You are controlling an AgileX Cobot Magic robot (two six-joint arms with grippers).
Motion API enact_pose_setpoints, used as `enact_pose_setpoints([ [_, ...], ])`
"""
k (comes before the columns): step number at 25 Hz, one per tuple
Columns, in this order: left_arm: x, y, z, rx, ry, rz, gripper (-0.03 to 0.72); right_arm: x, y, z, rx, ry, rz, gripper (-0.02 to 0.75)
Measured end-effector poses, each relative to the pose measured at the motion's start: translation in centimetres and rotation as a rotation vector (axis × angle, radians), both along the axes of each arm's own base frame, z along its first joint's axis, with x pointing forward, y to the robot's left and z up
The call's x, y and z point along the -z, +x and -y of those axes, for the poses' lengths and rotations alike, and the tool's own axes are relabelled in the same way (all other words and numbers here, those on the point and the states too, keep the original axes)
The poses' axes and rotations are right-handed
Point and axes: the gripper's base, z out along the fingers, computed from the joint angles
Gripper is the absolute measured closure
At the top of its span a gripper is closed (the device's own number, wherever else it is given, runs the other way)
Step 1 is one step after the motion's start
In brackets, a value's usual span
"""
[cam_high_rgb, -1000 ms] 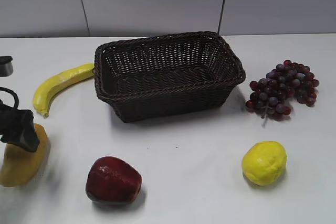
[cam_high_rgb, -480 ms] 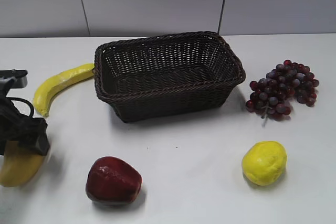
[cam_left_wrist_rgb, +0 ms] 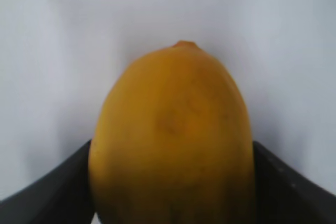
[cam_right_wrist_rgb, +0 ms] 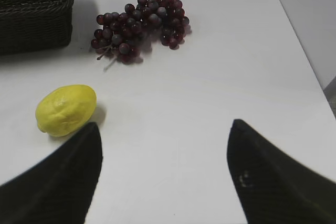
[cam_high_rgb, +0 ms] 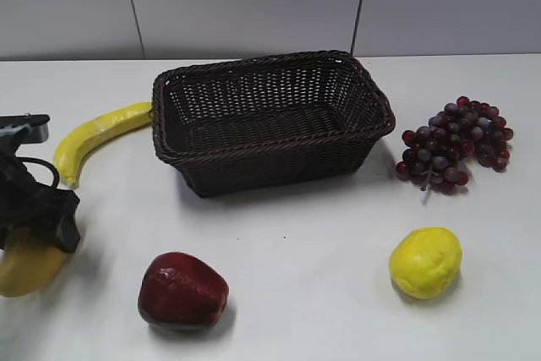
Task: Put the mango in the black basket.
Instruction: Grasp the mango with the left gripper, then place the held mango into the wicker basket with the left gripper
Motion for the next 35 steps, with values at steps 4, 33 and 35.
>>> enact_pose_setpoints([
  [4,-2.8,1.2,0.4,0.023,-0.022,-0.009,0.107,0.0,0.0,0.0,0.000,0.000,0.000,0.167],
  [33,-4.7,10.9,17.0,0.223,-0.211,0.452,0.107,0.0,0.0,0.0,0.000,0.000,0.000,0.167],
  [35,-4.5,10.9,17.0,0.222,-0.209,0.450,0.092,0.0,0.0,0.0,0.000,0.000,0.000,0.167],
])
